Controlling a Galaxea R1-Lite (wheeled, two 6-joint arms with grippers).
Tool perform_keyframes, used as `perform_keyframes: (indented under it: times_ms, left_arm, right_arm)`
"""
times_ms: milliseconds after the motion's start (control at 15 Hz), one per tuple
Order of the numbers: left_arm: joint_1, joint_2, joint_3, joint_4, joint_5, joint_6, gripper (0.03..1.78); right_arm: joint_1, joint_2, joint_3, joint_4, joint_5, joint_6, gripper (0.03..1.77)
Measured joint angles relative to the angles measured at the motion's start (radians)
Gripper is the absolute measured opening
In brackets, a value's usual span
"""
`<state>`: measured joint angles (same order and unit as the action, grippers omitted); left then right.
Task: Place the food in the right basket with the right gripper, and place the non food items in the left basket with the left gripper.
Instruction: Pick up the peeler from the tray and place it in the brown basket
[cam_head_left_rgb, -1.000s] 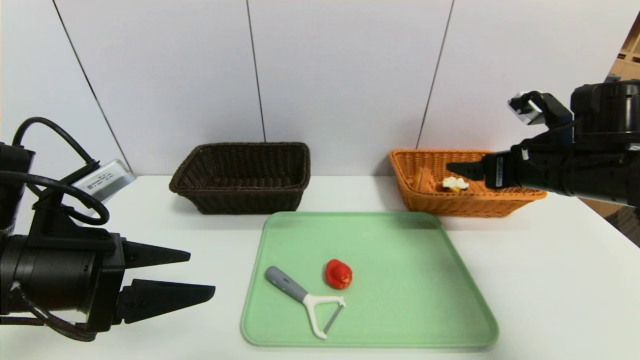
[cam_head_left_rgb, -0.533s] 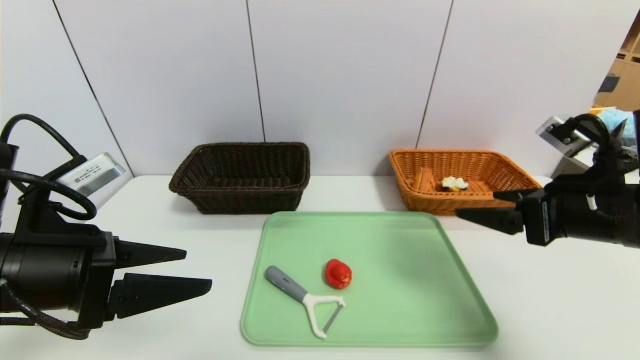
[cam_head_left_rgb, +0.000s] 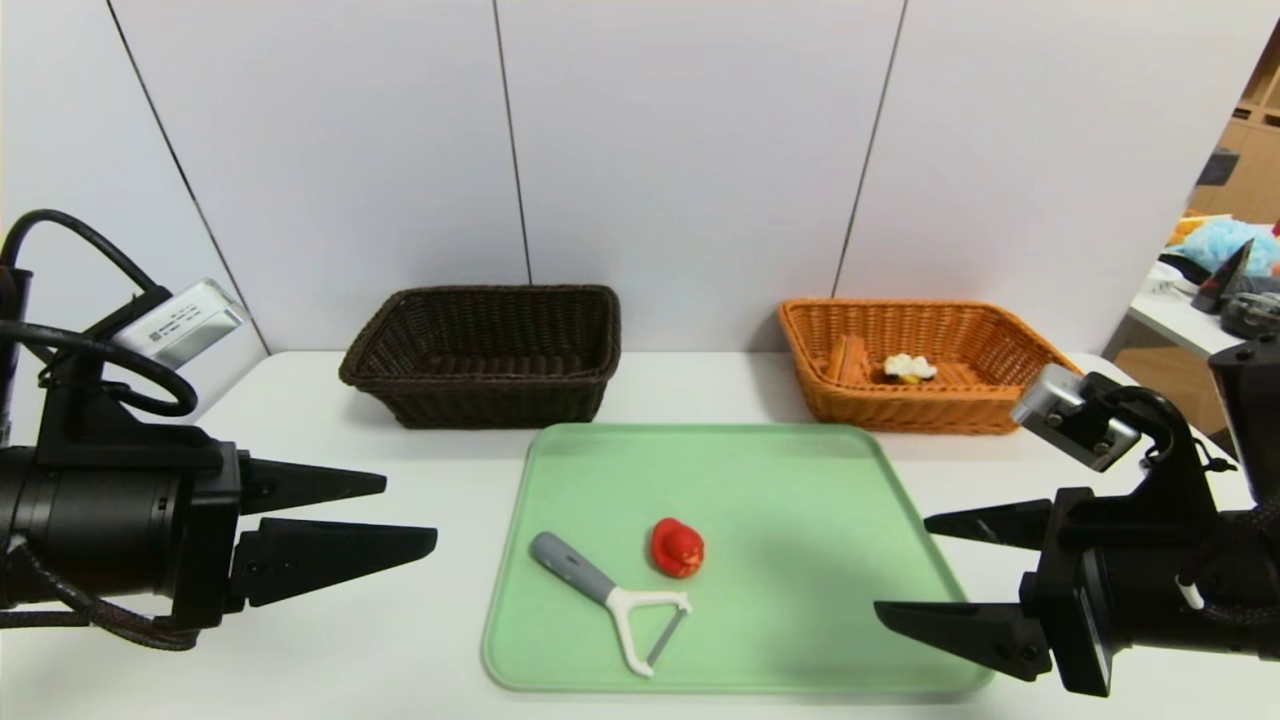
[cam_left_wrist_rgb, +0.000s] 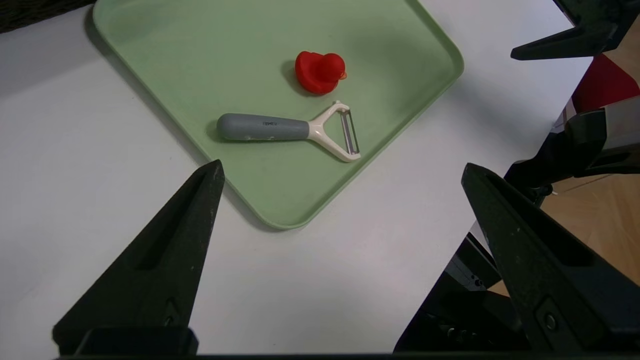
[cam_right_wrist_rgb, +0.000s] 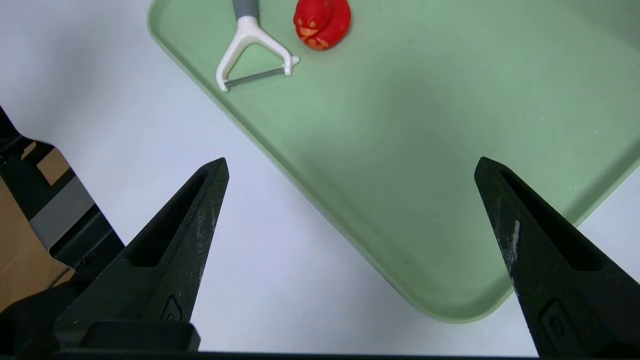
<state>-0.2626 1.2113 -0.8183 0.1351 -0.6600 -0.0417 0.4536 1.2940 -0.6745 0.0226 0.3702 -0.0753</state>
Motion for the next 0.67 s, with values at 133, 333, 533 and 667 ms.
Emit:
perform_keyframes:
  times_ms: [133, 333, 533, 667]
  left_arm:
    - [-0.026, 0.026, -0.003, -0.043, -0.006, 0.004, 1.69]
    - [-0.087, 0.097, -0.042, -0.091, -0.038, 0.018, 1.69]
    - [-0.151, 0.171, -0.107, -0.084, -0.053, 0.042, 1.69]
    - [-0.167, 0.206, -0.138, -0.041, -0.022, 0.037, 1.69]
  right_arm:
    - [0.005, -0.005, 0.010, 0.000, -0.003, 0.002, 1.69]
    - [-0.001, -0.029, 0.021, 0.004, -0.005, 0.006, 1.69]
    - [-0.007, -0.051, 0.032, 0.005, -0.009, 0.009, 1.69]
    - [-0.013, -0.066, 0.038, 0.007, -0.009, 0.013, 1.69]
